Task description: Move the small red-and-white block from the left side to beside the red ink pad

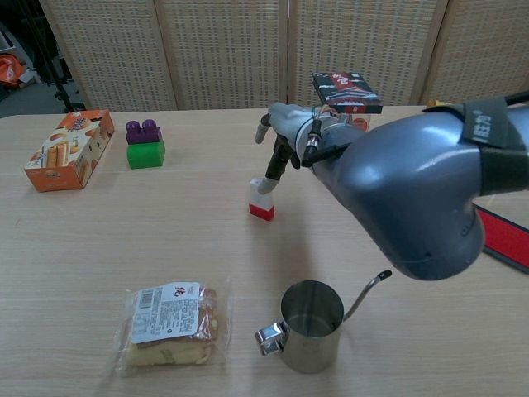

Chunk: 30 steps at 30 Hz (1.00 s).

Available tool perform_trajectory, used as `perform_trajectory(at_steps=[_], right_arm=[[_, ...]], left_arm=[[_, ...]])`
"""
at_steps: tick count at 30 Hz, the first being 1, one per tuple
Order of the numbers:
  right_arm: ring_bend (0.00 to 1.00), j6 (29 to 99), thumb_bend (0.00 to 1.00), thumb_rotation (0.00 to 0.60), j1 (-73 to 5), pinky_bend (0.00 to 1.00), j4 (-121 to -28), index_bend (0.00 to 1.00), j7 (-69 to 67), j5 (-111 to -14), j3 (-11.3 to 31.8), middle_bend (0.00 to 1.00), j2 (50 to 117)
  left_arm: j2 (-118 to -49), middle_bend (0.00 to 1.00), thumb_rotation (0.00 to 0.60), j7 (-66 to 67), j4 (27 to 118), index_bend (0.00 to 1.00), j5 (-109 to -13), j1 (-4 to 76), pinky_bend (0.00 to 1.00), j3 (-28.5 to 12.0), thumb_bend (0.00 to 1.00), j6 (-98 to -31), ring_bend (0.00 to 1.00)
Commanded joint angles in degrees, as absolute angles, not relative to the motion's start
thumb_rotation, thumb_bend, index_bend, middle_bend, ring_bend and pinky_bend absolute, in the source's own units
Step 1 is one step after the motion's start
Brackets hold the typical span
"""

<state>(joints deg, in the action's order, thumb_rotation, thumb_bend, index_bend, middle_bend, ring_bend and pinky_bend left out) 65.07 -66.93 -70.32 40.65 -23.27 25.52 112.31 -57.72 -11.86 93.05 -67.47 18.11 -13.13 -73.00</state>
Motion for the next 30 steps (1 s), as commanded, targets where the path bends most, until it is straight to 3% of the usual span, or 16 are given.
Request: perform_trajectory(at_steps=[1, 8, 30], right_arm=[[0.85, 66.3, 0.10, 0.600, -67.6, 1.00, -68.9, 0.27, 42.0, -22.4, 26.9, 0.80, 113.9], [0.89, 68.3, 0.11, 0.600, -68.8, 1.00, -66.0, 0.40, 45.5, -19.2, 29.5, 0.84, 117.1], [0.90, 68.5, 0.23, 0.600, -71.6, 1.00, -58.6, 0.46, 47.9, -16.4, 37.0, 0.86, 123.1]], left_arm=[[-57.7, 0.00, 0.600, -11.8, 93.1, 0.00, -67.5, 18.0, 0.00, -13.2, 0.03, -72.9, 0.00], [-57.6, 0.00, 0.600, -11.8, 93.3, 0.00, -67.7, 17.9, 0.00, -13.2, 0.02, -72.5, 0.00], [-56.9, 0.00, 0.600, -13.4, 93.3, 0.00, -68.1, 17.6, 0.00, -13.7, 0.03, -71.4, 0.00]])
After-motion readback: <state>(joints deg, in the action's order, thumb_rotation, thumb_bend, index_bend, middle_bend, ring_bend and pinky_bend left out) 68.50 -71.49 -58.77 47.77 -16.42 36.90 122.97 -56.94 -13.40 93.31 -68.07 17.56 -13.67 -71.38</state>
